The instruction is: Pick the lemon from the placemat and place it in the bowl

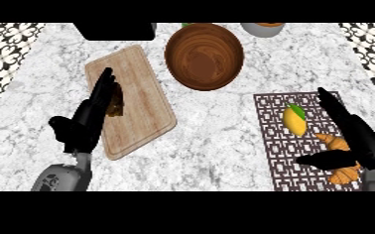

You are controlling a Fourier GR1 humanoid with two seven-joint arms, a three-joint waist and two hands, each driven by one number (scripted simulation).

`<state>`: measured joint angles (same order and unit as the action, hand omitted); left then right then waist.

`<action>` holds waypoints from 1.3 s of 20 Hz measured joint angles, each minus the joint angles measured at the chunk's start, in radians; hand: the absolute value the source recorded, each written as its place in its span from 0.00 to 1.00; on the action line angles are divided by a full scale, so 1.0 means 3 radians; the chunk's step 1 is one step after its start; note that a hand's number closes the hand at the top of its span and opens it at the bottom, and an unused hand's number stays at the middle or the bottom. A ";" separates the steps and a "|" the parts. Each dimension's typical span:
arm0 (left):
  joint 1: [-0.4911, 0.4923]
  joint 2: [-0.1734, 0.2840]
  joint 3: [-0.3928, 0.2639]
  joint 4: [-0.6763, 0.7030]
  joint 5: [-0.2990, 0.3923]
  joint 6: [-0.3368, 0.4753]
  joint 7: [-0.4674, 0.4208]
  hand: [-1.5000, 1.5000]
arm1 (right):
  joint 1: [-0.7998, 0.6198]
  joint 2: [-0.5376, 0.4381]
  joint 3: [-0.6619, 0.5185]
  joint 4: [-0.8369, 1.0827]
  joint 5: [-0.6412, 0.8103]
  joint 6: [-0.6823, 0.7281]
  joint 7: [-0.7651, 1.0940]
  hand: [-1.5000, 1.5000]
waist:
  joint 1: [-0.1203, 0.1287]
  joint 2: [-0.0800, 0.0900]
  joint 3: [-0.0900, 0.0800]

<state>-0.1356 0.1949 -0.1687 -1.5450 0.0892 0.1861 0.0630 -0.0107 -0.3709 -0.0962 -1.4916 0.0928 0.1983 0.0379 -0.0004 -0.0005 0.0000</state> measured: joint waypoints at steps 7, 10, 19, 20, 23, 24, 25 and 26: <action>-0.0029 -0.0151 0.0076 0.0003 -0.0164 -0.0077 0.0057 0.50 | -0.0151 0.0127 -0.0120 0.0330 0.0066 0.0087 -0.0117 0.00 | 0.0001 0.0001 0.0000; -0.0009 -0.0183 0.0119 0.0039 -0.0181 -0.0133 0.0004 0.50 | -0.0190 0.0208 -0.0112 0.0623 0.0190 0.0017 -0.0370 0.00 | 0.0005 0.0002 0.0000; 0.0000 -0.0248 0.0211 0.0021 -0.0240 -0.0219 0.0032 0.50 | -0.0471 0.0214 -0.0096 0.1211 0.0658 -0.0333 -0.0540 0.00 | 0.0011 0.0003 0.0000; -0.0029 -0.0243 0.0245 0.0053 -0.0233 -0.0235 0.0027 0.50 | -0.0515 0.0218 -0.0084 0.1293 0.0716 -0.0372 -0.0545 0.00 | 0.0011 0.0004 0.0001; -0.0018 -0.0309 0.0226 0.0071 -0.0297 -0.0230 -0.0007 0.50 | -0.0540 0.0203 -0.0061 0.1394 0.0812 -0.0372 -0.0574 0.00 | 0.0008 0.0004 0.0001; 0.0003 -0.0320 0.0230 0.0070 -0.0309 -0.0237 -0.0023 0.50 | -0.0569 0.0231 -0.0050 0.1460 0.0834 -0.0382 -0.0583 0.00 | 0.0008 0.0003 0.0000; -0.0016 -0.0321 0.0253 0.0097 -0.0317 -0.0254 -0.0032 0.50 | -0.0615 0.0240 -0.0058 0.1557 0.0842 -0.0377 -0.0628 0.00 | 0.0009 0.0003 0.0000; 0.0015 -0.0334 0.0246 0.0070 -0.0336 -0.0263 -0.0023 0.50 | -0.0616 0.0262 -0.0046 0.1566 0.0858 -0.0380 -0.0645 1.00 | 0.0008 0.0003 0.0001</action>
<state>-0.1312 0.0949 -0.0949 -1.5238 -0.0115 0.1071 0.0561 -0.1957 -0.2924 -0.1100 -1.0217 0.3502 0.0843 -0.1556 0.0020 0.0004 0.0001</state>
